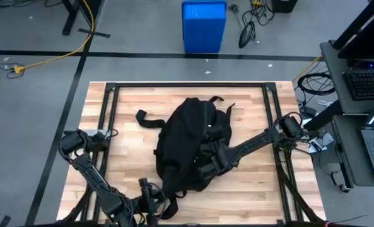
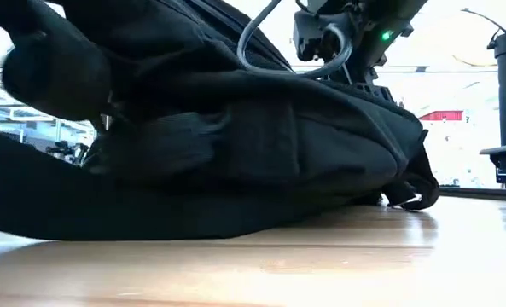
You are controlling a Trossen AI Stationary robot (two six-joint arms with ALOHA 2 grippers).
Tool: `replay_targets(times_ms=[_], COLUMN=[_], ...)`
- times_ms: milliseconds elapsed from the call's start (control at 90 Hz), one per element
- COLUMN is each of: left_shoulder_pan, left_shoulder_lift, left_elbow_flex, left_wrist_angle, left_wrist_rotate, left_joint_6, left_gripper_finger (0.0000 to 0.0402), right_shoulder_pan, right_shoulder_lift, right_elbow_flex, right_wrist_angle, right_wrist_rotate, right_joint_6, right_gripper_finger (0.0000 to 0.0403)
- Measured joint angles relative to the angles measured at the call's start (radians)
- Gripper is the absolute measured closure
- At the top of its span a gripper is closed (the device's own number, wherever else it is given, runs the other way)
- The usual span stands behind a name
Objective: Unpack backpack
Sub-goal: Open the black backpack
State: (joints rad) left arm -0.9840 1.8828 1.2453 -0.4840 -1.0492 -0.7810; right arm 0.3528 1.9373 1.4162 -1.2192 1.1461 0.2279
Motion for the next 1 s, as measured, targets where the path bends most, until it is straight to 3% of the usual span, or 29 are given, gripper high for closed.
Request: replay_targets(times_ms=[367, 678, 1000], left_shoulder_pan=[-0.067, -0.114, -0.145], left_shoulder_lift=[0.0, -0.015, -0.022], left_elbow_flex=[0.0, 0.0, 0.0], left_wrist_angle=[-0.006, -0.056, -0.097], left_wrist_rotate=[-0.003, -0.002, -0.006], left_joint_6=[-0.102, -0.159, -0.243], left_gripper_finger=[0.0272, 0.0272, 0.0272], right_shoulder_pan=[-0.089, -0.166, -0.337], right_shoulder_lift=[0.001, -0.002, -0.024], right_elbow_flex=[0.0, -0.001, -0.001], right_wrist_angle=[-0.061, -0.221, -0.195], right_wrist_rotate=[-0.047, -0.046, -0.085], right_joint_6=[-0.003, 0.013, -0.192], right_gripper_finger=[0.0403, 0.0403, 0.0403])
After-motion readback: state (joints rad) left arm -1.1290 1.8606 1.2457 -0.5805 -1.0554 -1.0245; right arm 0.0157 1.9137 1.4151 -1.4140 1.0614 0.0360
